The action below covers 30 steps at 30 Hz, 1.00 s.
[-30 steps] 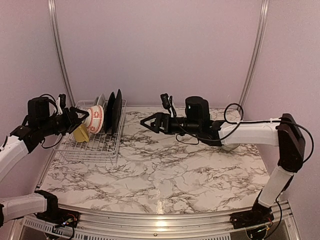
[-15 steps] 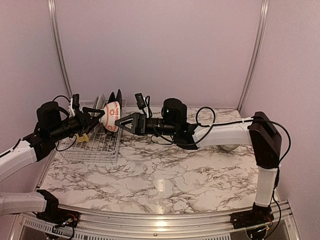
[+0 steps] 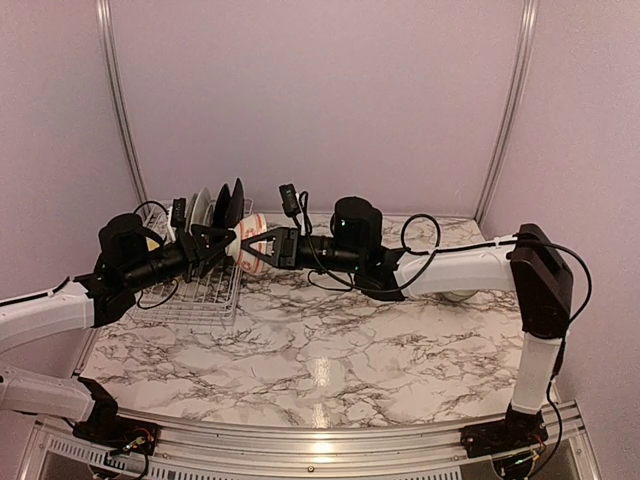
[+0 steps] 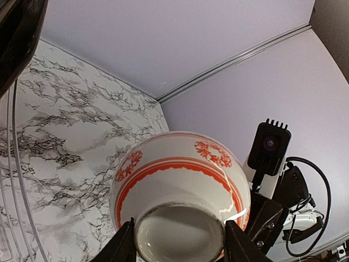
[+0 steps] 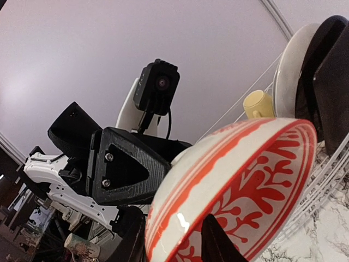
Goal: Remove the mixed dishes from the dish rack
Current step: Pass from the left arm to the right, then place the bowl in the bowl.
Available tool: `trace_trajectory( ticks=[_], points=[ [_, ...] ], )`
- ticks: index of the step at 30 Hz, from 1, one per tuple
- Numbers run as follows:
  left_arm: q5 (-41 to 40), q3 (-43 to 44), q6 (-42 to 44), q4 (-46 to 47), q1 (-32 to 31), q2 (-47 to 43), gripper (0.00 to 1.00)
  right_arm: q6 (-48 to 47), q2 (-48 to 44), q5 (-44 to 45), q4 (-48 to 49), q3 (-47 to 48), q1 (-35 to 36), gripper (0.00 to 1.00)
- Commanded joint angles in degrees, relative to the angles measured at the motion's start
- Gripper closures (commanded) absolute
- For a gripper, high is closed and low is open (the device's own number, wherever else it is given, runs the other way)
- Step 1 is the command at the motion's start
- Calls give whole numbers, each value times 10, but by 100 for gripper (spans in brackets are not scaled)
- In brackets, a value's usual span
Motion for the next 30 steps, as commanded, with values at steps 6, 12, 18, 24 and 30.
trace_trajectory(
  ticks=[6, 12, 18, 24, 30],
  points=[
    [-1, -2, -15, 98, -15, 22, 63, -3, -55, 21, 33, -35, -7, 96],
    [-49, 1, 27, -7, -15, -17, 16, -17, -97, 18, 40, -71, -23, 100],
    [-111, 47, 109, -199, -15, -77, 1, -102, -156, 44, -80, -111, -59, 100],
    [-169, 41, 154, -284, -14, -138, 1, -237, -222, 162, -265, -122, -97, 100],
    [-174, 58, 169, -320, -14, -141, 1, -334, -285, 328, -399, -138, -110, 100]
  ],
)
